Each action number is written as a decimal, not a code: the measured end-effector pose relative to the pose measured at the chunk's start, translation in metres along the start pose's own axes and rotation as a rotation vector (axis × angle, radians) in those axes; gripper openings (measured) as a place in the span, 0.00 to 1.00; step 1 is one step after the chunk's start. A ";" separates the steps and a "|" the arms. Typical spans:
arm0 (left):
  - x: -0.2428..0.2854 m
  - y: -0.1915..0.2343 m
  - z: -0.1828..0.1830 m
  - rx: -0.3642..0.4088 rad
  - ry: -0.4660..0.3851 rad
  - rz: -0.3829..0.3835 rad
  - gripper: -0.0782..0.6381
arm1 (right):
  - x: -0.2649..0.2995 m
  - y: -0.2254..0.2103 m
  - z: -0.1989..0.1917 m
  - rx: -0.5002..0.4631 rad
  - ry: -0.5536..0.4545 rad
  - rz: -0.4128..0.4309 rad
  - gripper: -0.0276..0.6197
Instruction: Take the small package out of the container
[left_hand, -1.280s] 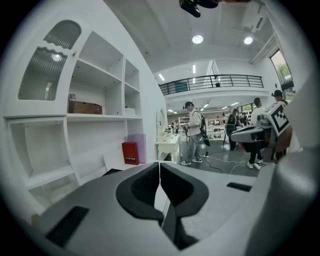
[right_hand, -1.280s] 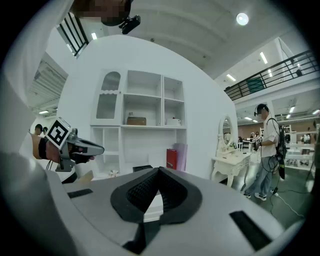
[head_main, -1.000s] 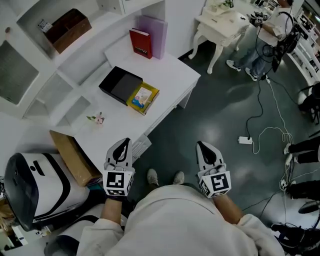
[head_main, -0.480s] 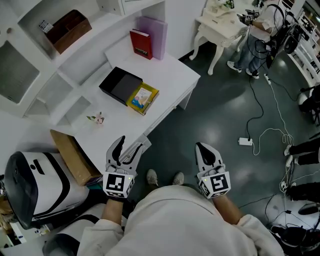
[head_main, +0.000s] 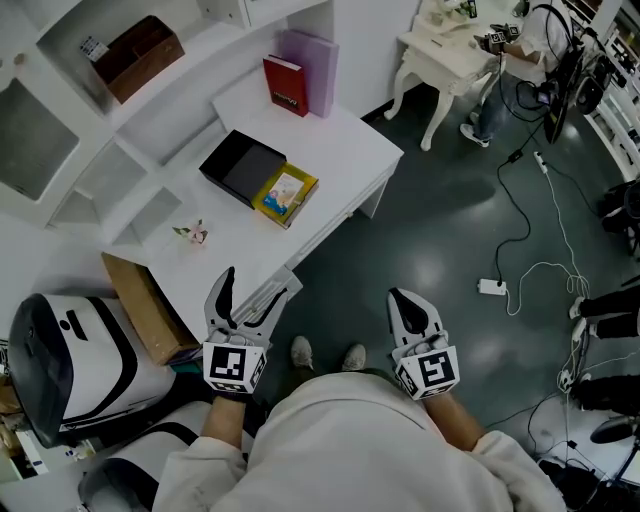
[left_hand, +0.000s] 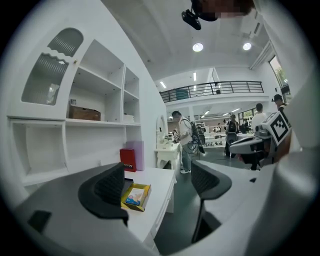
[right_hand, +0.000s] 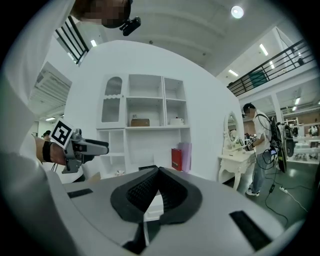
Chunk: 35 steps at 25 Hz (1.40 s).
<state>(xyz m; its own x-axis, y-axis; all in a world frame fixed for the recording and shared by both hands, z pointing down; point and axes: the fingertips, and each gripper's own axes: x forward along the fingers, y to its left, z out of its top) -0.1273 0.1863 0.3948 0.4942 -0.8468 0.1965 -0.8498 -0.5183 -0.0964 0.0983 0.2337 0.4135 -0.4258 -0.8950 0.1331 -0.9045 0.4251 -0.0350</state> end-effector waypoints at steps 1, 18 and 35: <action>0.001 -0.002 0.000 0.001 0.004 0.005 0.68 | -0.001 -0.002 0.000 0.000 0.001 0.004 0.08; 0.007 -0.019 -0.013 -0.011 0.057 0.099 0.68 | -0.001 -0.026 -0.019 -0.007 0.021 0.119 0.08; 0.168 0.074 -0.050 -0.039 0.131 0.070 0.68 | 0.156 -0.093 -0.002 -0.058 0.130 0.105 0.08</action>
<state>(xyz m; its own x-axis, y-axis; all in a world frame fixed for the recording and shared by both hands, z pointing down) -0.1167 0.0117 0.4695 0.4075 -0.8566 0.3165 -0.8890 -0.4514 -0.0771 0.1166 0.0551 0.4393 -0.5072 -0.8219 0.2593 -0.8508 0.5256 0.0016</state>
